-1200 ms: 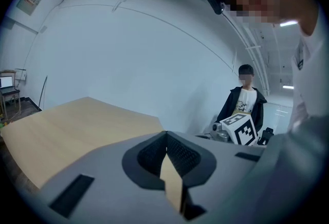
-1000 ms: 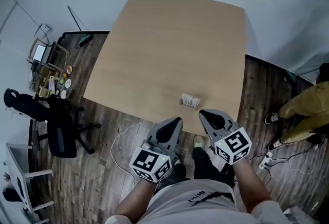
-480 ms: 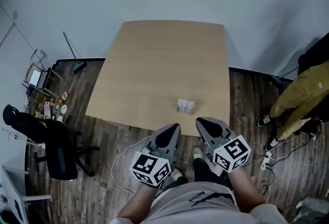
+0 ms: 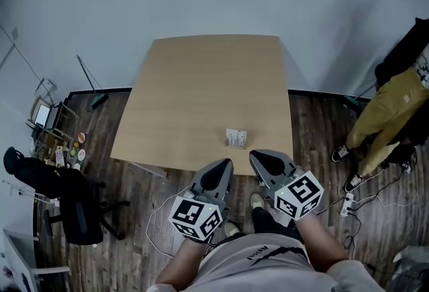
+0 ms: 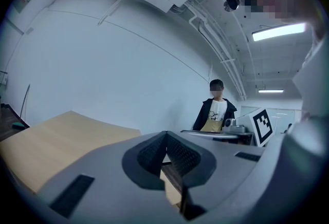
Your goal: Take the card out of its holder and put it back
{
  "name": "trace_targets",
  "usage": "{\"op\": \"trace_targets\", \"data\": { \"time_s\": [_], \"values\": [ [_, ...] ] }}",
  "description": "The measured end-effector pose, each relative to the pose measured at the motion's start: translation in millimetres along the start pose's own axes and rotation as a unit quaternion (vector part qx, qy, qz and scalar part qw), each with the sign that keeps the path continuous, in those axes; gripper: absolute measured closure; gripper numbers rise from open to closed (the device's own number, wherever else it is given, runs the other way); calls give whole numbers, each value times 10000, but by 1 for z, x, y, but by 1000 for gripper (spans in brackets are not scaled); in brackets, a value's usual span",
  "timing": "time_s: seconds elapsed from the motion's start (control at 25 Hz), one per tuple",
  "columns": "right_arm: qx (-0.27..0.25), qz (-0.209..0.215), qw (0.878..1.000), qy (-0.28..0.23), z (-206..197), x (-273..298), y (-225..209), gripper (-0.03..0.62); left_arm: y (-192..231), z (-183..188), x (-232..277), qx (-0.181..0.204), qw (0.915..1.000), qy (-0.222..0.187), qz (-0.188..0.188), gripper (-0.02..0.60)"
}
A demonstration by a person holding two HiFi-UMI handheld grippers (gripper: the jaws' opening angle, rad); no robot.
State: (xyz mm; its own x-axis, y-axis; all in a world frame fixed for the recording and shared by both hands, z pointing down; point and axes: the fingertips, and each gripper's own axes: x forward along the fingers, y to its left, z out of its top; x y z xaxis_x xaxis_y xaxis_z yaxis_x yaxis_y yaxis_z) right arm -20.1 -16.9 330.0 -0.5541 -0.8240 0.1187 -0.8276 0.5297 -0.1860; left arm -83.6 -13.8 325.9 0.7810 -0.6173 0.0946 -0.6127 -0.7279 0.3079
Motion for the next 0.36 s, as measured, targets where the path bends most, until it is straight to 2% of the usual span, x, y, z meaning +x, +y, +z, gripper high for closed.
{"op": "trace_targets", "data": {
  "time_s": [0.36],
  "values": [
    [-138,86,9999,-36,8,3,3,582,-1,2,4,-8,10000,-50,0,569]
  ]
}}
